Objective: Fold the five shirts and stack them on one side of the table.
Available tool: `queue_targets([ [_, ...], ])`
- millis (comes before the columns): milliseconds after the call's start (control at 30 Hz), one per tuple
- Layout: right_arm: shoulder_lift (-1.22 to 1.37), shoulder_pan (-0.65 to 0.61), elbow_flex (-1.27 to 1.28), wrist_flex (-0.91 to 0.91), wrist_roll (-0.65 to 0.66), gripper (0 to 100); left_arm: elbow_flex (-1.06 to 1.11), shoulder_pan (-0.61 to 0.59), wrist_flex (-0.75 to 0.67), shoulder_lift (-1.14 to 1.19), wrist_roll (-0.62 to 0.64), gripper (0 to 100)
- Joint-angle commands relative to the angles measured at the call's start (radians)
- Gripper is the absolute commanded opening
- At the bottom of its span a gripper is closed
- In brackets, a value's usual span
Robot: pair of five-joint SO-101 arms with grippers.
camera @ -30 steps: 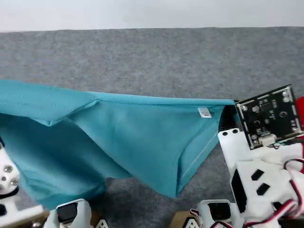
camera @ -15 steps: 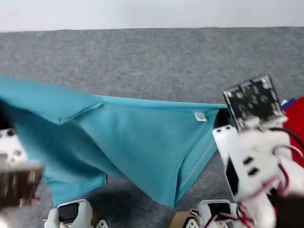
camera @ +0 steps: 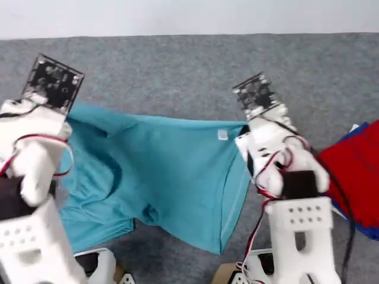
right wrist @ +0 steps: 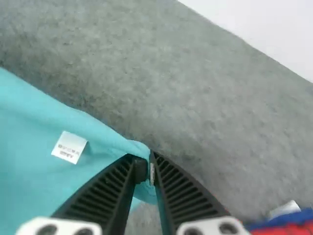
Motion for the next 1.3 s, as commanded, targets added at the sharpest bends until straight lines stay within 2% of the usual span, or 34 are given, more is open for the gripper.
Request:
queue_targets([
  [0, 0.087, -0.008, 0.068, -0.189, 0.015, 1.1, 0.213, 0.008, -0.206, -0.003, -0.008, 0],
  [233, 0.443, 0.007, 0.054, -0.49, 0.015, 1.1, 0.559, 0.109, -0.512, -0.003, -0.005, 0],
  [500, 0.776, 0.062, -0.212, -0.53, 0.015, 1.1, 0.639, 0.138, -0.71, 0.064, -0.002, 0],
  [667, 0.951, 0.085, -0.416, -0.529, 0.063, 1.1, 0.495, 0.11, -0.749, 0.301, -0.002, 0],
  [1033, 1.392, 0.087, -0.913, -0.529, 0.155, 1.1, -0.048, 0.11, -0.747, 0.904, 0.054, 0],
  [1267, 1.681, 0.087, -1.269, -0.469, 0.23, 1.1, -0.289, 0.109, -0.747, 1.174, 0.051, 0],
])
